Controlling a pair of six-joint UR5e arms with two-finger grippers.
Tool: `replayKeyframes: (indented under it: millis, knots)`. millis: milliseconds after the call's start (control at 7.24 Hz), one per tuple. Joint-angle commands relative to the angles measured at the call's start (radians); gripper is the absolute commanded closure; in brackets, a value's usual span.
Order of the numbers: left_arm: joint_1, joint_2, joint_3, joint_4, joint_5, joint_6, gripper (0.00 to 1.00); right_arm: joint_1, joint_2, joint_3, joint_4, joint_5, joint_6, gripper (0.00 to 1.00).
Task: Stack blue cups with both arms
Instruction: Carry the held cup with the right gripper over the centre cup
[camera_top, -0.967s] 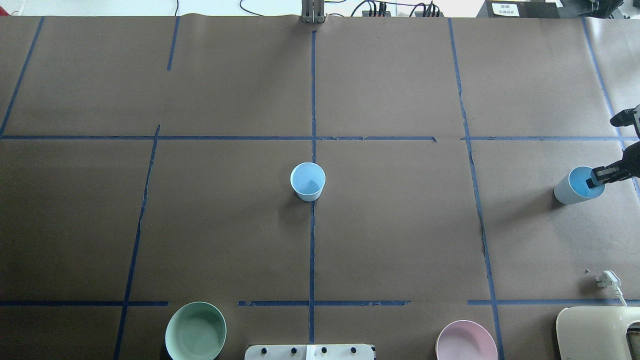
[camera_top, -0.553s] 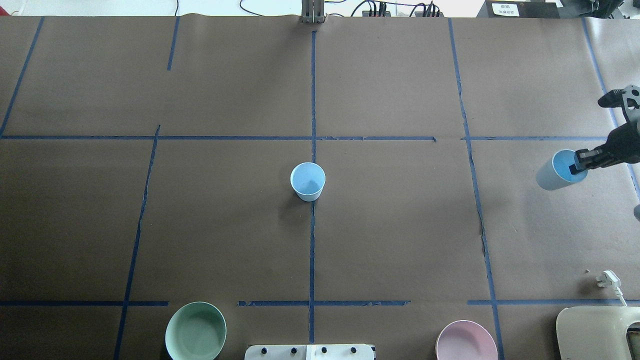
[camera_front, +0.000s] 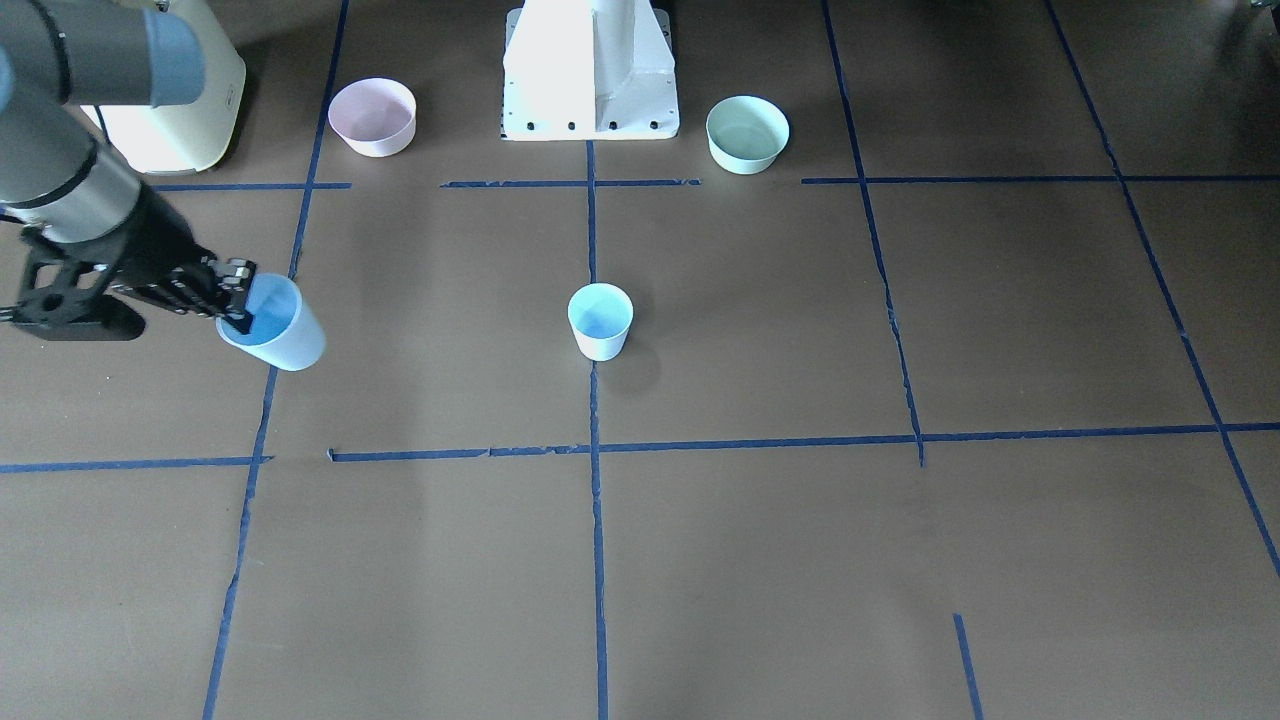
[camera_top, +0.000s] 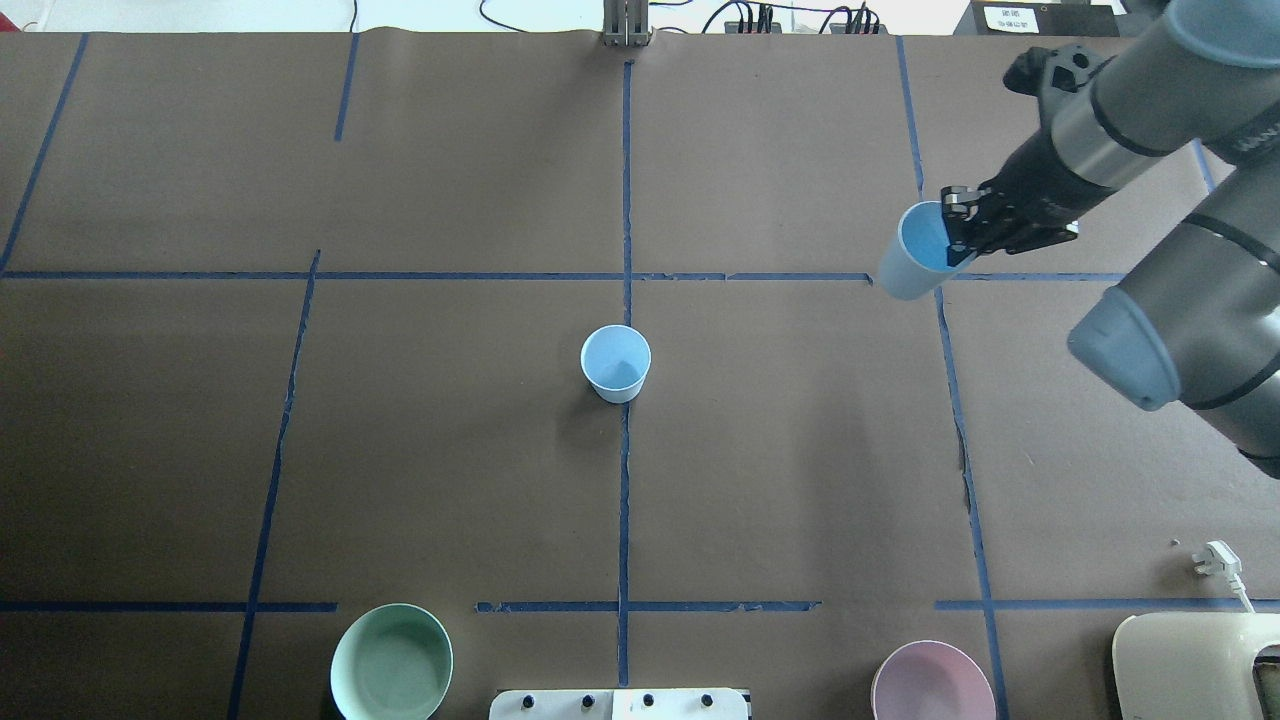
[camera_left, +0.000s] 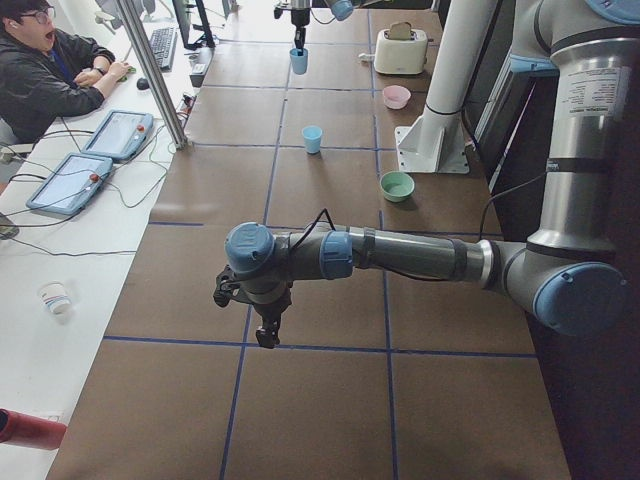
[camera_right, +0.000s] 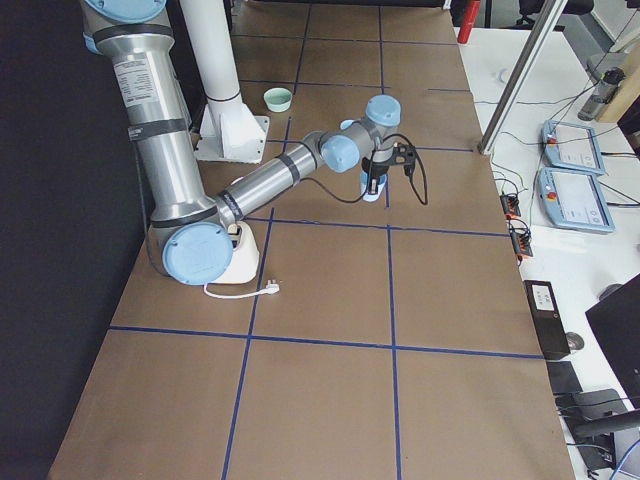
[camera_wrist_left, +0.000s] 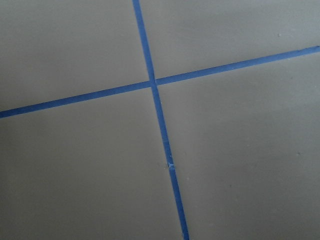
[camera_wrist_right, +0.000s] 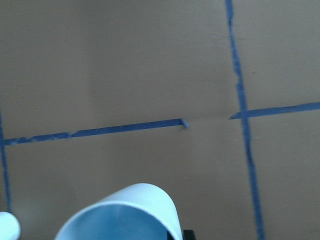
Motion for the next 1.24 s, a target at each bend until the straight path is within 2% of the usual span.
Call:
replayKeyframes:
  millis: [0,138,415,553,1106]
  knots:
    - [-0.001,0.063,-0.005,-0.132,0.001,-0.075,0.00,-0.132,0.209,-0.002,-0.119,-0.079,0.214,1.00]
    - [-0.001,0.063,-0.005,-0.132,0.001,-0.077,0.00,-0.202,0.298,-0.026,-0.152,-0.150,0.298,1.00]
    - [-0.001,0.062,-0.005,-0.133,0.000,-0.080,0.00,-0.299,0.440,-0.158,-0.152,-0.237,0.397,1.00]
    - [-0.001,0.062,-0.005,-0.133,0.000,-0.082,0.00,-0.357,0.439,-0.177,-0.147,-0.304,0.420,1.00]
    - [-0.001,0.062,-0.005,-0.132,0.000,-0.083,0.00,-0.390,0.428,-0.225,-0.143,-0.334,0.419,1.00]
